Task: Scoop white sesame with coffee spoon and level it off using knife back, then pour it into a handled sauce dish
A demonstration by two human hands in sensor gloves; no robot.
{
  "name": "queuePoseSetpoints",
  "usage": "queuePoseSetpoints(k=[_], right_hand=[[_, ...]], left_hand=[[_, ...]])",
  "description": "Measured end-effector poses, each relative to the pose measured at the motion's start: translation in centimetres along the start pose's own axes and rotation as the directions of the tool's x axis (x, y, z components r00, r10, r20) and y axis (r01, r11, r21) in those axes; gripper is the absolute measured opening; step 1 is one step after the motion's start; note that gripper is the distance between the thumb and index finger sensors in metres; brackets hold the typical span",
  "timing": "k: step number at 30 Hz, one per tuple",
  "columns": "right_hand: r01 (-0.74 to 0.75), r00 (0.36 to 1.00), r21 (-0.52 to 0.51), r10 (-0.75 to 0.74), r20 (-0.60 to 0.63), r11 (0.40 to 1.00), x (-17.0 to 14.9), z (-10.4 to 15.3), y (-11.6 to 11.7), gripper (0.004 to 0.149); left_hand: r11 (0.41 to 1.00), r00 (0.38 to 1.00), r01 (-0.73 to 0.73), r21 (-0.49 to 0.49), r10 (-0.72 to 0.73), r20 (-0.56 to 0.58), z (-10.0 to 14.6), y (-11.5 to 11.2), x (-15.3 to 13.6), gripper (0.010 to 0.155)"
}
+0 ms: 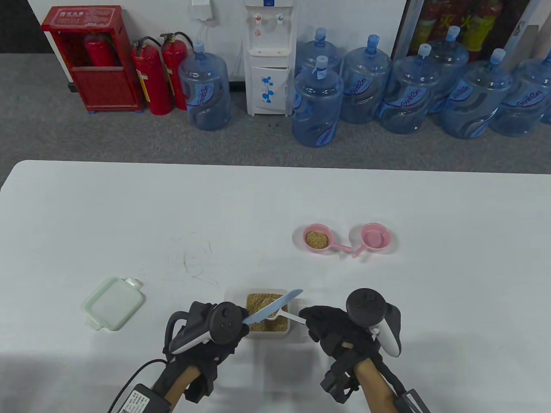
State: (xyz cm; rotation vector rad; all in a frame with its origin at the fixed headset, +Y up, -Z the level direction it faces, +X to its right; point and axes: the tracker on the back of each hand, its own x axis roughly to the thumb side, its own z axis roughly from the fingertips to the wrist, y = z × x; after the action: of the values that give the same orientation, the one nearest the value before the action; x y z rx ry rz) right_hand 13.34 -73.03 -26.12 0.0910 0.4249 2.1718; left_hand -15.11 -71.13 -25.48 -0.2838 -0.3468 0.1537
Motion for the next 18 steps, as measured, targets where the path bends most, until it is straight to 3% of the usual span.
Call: queuePoseSetpoints(k=[18], right_hand=[[0.006,1.0,0.002,-0.006,0.012,1.0,-0.06,0.12,-0.25,0.043]], left_hand=[[0.999,0.997,0.04,0.005,-0.04,-0.071,-0.1,0.31,-1.04,0.043]])
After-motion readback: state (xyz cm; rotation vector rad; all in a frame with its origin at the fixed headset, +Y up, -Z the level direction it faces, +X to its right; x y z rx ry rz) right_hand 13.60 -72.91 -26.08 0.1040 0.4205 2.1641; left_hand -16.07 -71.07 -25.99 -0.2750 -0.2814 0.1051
